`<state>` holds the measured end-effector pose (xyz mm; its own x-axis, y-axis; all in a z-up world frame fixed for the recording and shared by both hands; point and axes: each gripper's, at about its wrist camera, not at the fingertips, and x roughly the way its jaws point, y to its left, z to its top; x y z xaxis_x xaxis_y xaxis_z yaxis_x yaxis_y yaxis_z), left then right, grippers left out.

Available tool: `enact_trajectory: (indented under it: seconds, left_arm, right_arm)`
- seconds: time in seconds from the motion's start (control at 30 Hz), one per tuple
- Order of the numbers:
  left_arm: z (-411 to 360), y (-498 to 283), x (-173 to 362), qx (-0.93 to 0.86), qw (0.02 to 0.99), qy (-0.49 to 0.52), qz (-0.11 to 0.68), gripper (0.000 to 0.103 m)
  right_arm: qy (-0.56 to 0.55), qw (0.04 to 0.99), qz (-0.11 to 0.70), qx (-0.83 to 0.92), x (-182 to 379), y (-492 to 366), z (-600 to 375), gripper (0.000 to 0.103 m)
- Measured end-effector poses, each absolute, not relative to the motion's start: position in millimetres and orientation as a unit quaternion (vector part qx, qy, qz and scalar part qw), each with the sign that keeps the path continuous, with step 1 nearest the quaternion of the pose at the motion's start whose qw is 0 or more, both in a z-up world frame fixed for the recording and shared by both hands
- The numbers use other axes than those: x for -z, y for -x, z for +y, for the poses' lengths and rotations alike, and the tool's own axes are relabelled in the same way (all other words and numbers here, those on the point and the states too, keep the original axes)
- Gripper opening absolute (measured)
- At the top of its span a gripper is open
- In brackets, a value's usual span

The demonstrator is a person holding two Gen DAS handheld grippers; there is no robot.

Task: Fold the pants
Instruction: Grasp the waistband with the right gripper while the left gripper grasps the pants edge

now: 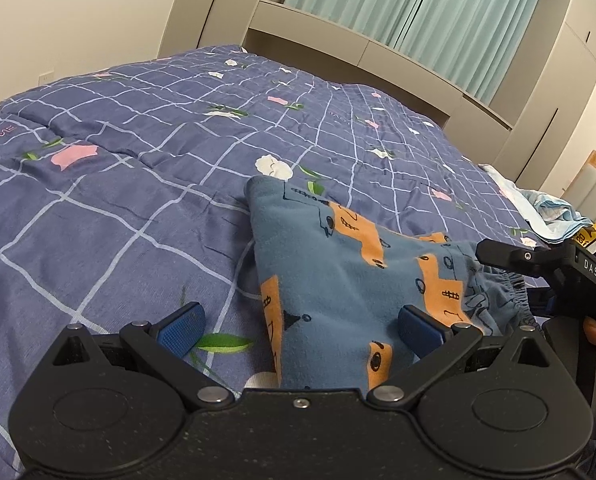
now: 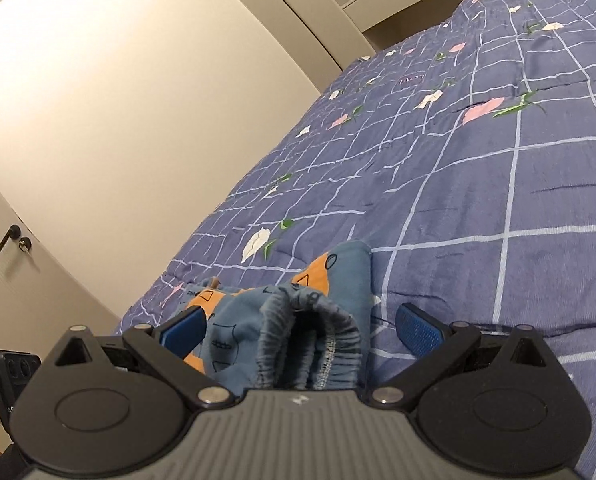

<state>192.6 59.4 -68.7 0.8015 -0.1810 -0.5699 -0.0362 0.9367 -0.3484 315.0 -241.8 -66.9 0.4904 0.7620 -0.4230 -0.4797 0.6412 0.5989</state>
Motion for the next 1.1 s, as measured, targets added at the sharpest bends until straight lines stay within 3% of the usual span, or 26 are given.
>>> enact_trajectory:
  seconds: [0.17, 0.33, 0.43, 0.5, 0.67, 1.1]
  left_arm:
    - [59, -193, 69, 0.039, 0.934, 0.172, 0.312, 0.102]
    - [59, -193, 69, 0.039, 0.933, 0.172, 0.313, 0.102]
    - [59, -193, 69, 0.039, 0.934, 0.171, 0.313, 0.102]
    - [59, -193, 68, 0.038, 0.933, 0.171, 0.313, 0.102]
    - [60, -193, 68, 0.038, 0.932, 0.181, 0.313, 0.102]
    - [54, -200, 55, 0.047, 0.920, 0.209, 0.328, 0.102]
  right_arm:
    - [-0.196, 0.843, 0.343, -0.364, 66, -314, -238, 0.102]
    - [-0.193, 0.851, 0.341, -0.349, 67, -311, -235, 0.093]
    - [-0.208, 0.848, 0.343, -0.347, 68, -311, -239, 0.079]
    - [-0.220, 0.842, 0.346, -0.352, 71, -312, -241, 0.063]
    - [-0.232, 0.836, 0.350, -0.354, 75, -313, -243, 0.049]
    - [-0.231, 0.841, 0.344, -0.349, 79, -311, -240, 0.049]
